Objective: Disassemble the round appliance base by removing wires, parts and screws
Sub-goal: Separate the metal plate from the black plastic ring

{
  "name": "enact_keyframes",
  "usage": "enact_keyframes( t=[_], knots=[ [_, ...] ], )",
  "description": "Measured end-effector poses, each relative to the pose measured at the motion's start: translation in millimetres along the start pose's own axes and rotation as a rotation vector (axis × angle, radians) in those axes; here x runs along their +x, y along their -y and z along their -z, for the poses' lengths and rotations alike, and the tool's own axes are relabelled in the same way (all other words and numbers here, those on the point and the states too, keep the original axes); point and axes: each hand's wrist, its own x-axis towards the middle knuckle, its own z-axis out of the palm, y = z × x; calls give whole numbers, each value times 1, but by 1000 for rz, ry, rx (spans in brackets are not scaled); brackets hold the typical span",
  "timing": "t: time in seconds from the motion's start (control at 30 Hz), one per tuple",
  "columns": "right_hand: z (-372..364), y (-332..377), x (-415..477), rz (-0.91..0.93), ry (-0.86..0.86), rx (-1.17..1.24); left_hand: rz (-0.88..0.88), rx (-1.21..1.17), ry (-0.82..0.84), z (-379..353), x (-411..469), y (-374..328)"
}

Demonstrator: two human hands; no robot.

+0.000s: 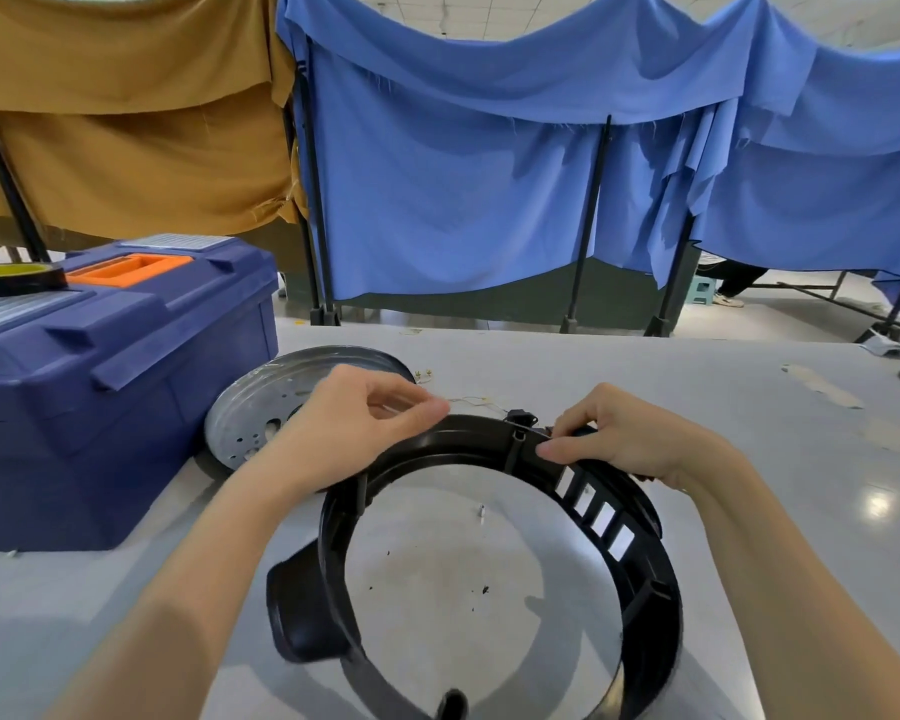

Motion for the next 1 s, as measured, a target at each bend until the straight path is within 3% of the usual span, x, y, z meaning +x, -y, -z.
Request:
enact_keyframes(
  t=[0.17, 0.47, 0.63, 0.77, 1.0],
  knots=[
    [8, -5, -3, -33, -75, 37, 14, -77, -41, 11, -3, -7],
    [0, -1, 0, -29, -157, 71, 236, 296, 29, 8, 4, 7],
    [-1, -4, 5, -94, -224, 157, 328, 189, -80, 27, 7, 24],
    [-5, -10, 8, -155, -160, -3, 428, 94, -137, 45, 3, 38],
    [-59, 12, 24, -137, 134, -151, 542, -46, -253, 66, -5, 59]
  ],
)
